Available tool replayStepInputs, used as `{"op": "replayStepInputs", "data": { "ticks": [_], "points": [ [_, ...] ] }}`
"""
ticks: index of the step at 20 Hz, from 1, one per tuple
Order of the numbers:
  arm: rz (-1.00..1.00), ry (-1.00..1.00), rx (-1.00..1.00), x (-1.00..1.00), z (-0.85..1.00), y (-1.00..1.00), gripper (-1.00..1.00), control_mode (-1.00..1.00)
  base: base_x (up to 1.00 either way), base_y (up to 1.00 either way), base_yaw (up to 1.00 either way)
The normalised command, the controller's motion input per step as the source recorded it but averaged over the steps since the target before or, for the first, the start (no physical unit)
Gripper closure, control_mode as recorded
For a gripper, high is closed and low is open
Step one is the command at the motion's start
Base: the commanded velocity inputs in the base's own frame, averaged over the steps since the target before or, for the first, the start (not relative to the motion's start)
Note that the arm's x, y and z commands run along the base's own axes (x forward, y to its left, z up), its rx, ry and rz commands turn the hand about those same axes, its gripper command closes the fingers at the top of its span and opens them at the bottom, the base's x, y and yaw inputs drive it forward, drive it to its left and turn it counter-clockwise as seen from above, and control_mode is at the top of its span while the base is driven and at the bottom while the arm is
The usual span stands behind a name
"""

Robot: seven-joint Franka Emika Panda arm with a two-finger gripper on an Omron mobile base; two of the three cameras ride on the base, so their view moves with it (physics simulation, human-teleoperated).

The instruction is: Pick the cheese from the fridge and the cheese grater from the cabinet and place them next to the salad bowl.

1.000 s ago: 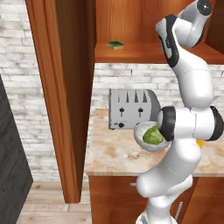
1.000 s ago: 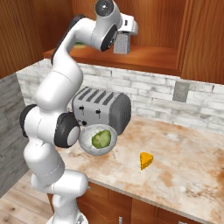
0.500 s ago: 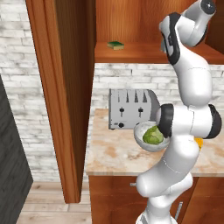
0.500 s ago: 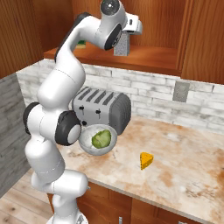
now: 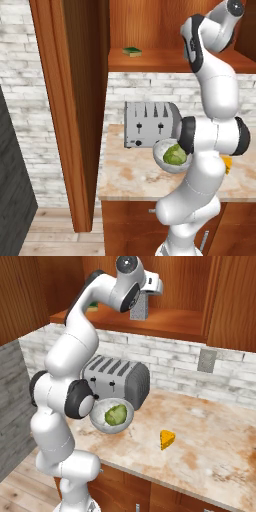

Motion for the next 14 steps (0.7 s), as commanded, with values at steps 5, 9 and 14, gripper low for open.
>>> {"op": "replayStepInputs", "data": {
  "ticks": [5, 9, 14],
  "points": [
    [0.0, 0.0, 0.0, 0.18, 0.0, 0.0, -1.0, -1.0, 0.0, 0.0, 0.0],
    [0.0, 0.0, 0.0, 0.13, 0.0, 0.0, -1.0, -1.0, 0.0, 0.0, 0.0],
    [0.0, 0.0, 0.0, 0.02, 0.0, 0.0, 1.0, -1.0, 0.0, 0.0, 0.0]
  ]
}}
